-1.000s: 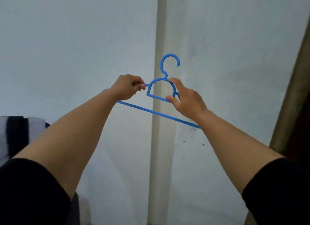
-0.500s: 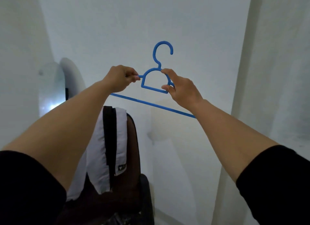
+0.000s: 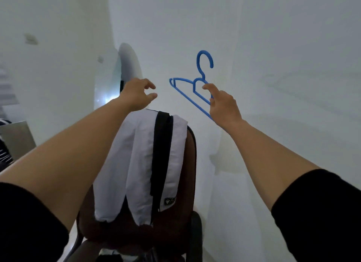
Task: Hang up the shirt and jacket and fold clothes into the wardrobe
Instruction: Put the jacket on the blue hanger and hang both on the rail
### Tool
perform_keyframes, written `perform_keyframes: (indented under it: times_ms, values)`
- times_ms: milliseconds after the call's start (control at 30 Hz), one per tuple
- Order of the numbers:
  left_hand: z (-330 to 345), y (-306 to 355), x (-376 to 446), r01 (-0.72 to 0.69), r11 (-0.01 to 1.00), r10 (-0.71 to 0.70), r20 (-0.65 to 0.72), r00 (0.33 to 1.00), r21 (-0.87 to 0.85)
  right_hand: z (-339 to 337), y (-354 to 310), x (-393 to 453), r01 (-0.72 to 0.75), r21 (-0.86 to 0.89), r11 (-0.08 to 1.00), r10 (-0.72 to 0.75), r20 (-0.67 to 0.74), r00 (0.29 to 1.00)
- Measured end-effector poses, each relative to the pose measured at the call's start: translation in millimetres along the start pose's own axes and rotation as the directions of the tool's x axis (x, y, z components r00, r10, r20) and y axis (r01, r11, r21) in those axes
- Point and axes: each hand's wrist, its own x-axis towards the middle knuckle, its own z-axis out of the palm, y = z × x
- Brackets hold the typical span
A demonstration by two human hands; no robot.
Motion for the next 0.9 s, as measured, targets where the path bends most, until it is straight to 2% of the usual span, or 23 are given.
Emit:
perform_keyframes:
  times_ms: [100, 167, 267, 400, 533, 667, 767, 900]
  values:
    - [31.2, -16.0, 28.0, 0.09, 0.994, -0.098, 0.128, 0.987, 0.065, 41.1, 19.8, 32.1, -0.008, 0.046, 0.999, 0.005, 0.044, 0.999]
    - [58.9, -26.4, 48.7, 0.152, 0.984, -0.166, 0.165, 0.972, 0.091, 66.9, 33.4, 50.7, 0.011, 0.061, 0.998, -0.016, 0.078, 0.997]
    - [101.7, -44.0, 76.5, 0.243, 0.963, -0.257, 0.134, 0.957, 0.113, 101.3, 51.0, 70.7, 0.028, 0.084, 0.996, -0.038, 0.12, 0.992]
    - [143.0, -63.5, 103.1, 0.41, 0.907, -0.418, 0.081, 0.905, 0.098, 138.3, 70.3, 86.3, 0.039, 0.112, 0.993, -0.058, 0.174, 0.983]
    - [161.7, -68.8, 118.4, 0.51, 0.808, -0.547, 0.053, 0.836, 0.295, 159.4, 83.1, 99.2, 0.049, 0.114, 0.992, -0.072, 0.205, 0.976]
    - [158.7, -68.4, 127.1, 0.498, 0.762, -0.577, 0.083, 0.813, 0.415, 166.2, 83.6, 101.6, 0.034, 0.14, 0.99, -0.064, 0.217, 0.974]
    - [155.8, -77.0, 128.9, 0.489, 0.766, -0.575, 0.103, 0.812, 0.418, 166.8, 79.6, 97.7, 0.031, 0.141, 0.989, -0.063, 0.224, 0.973]
    - [152.5, -76.6, 124.2, 0.46, 0.795, -0.5, -0.001, 0.866, 0.395, 160.9, 69.6, 91.5, 0.039, 0.14, 0.989, -0.071, 0.228, 0.971]
